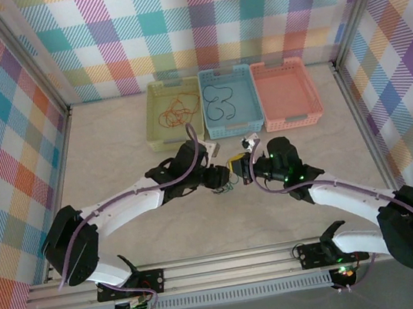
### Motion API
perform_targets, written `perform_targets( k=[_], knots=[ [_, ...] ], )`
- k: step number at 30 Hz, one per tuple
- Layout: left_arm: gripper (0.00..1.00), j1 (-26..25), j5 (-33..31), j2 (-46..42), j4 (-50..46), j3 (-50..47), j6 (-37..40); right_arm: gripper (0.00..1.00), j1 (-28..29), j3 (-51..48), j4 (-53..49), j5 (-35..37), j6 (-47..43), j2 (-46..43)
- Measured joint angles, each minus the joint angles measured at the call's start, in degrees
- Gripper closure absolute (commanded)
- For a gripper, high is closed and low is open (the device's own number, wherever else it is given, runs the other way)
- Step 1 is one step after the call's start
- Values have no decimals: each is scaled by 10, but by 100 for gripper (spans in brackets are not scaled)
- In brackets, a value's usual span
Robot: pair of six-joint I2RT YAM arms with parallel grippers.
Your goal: Untangle the cables
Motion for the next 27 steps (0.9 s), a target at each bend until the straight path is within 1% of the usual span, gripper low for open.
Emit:
perform_targets(
  k=[4,9,16,27],
  knots=[
    [47,0,-21,3,3,0,-9,100,1,20,-21,-10,14,-11],
    [46,0,-21,5,35,-4,-18,100,1,32,-47,-19,46,-23],
    [47,0,-25,-9,90,-43,-31,100,1,46,-80,-30,85,-23],
    [43,-8,-5,-51,188,-113,-45,100,1,75,-147,-28,140,-26]
  ],
)
